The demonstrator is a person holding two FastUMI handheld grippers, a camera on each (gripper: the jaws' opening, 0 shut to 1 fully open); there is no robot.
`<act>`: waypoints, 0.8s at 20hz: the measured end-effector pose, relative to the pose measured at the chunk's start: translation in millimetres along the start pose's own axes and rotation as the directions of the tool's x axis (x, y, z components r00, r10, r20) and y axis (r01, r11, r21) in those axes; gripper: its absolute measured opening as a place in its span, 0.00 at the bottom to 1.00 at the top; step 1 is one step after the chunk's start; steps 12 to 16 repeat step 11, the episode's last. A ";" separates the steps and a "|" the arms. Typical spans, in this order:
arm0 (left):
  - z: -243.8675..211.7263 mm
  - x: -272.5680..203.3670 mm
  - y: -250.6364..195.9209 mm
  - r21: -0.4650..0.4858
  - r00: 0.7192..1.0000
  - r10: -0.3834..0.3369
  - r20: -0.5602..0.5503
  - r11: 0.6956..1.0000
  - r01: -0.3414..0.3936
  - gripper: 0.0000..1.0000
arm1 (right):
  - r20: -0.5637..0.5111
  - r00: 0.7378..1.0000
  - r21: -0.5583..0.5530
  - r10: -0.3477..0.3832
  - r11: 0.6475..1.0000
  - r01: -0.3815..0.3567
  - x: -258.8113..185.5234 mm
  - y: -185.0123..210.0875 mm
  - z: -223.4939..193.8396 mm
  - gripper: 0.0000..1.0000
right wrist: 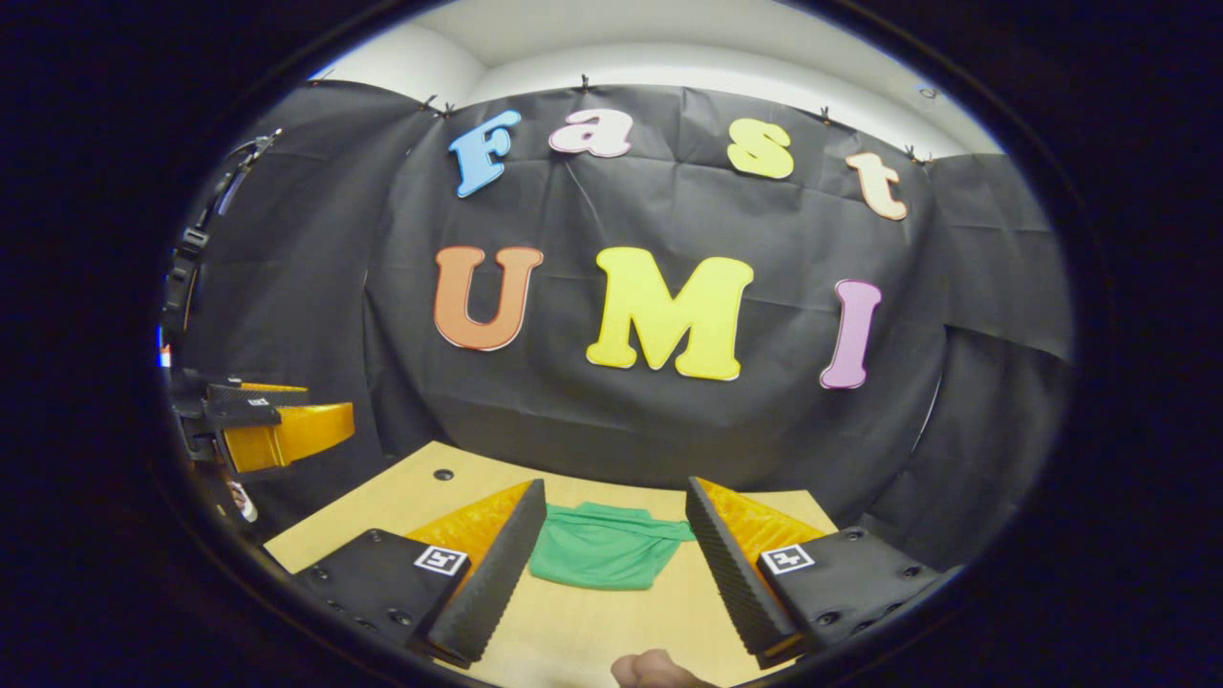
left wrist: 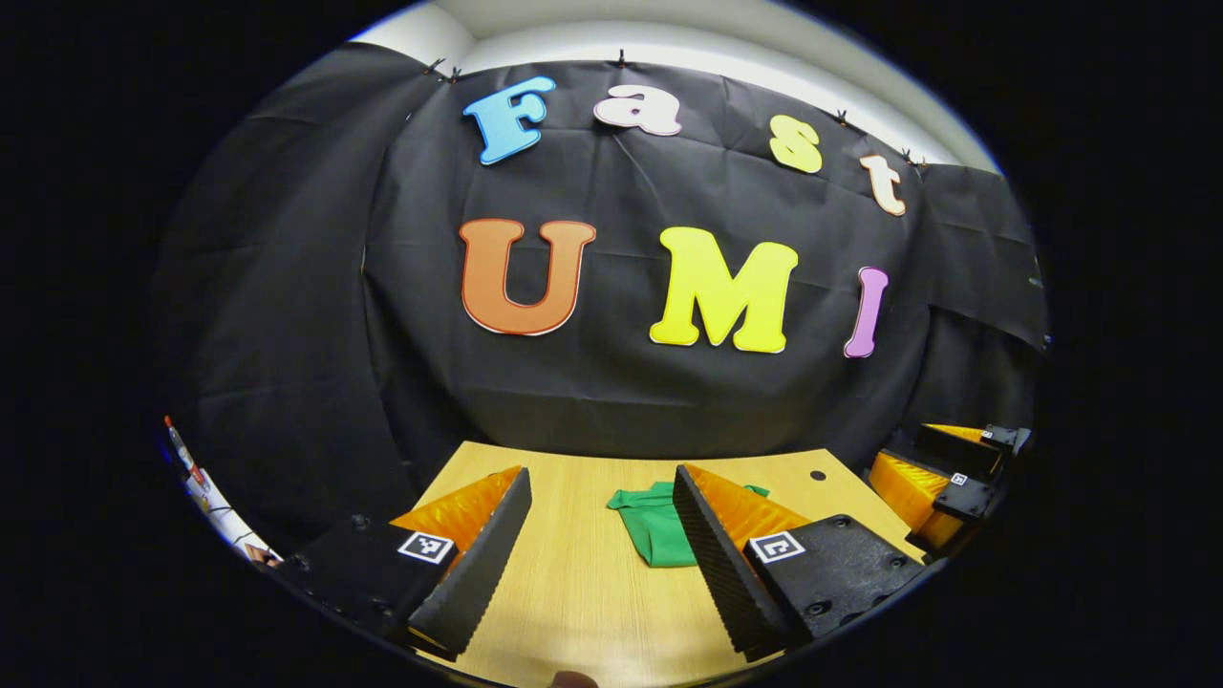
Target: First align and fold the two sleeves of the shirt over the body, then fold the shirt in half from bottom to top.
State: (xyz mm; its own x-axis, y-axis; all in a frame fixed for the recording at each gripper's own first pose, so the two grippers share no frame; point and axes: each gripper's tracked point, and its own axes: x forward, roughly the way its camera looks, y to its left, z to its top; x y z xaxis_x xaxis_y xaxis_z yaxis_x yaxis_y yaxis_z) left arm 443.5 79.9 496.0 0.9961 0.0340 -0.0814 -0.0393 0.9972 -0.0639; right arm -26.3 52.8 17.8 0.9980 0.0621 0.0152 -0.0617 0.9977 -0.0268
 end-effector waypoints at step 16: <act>18.6 -7.2 -20.0 0.052 0.996 -0.048 0.081 0.998 0.044 0.97 | 0.000 1.000 0.016 -0.022 1.000 0.022 10.7 -1.4 5.9 0.94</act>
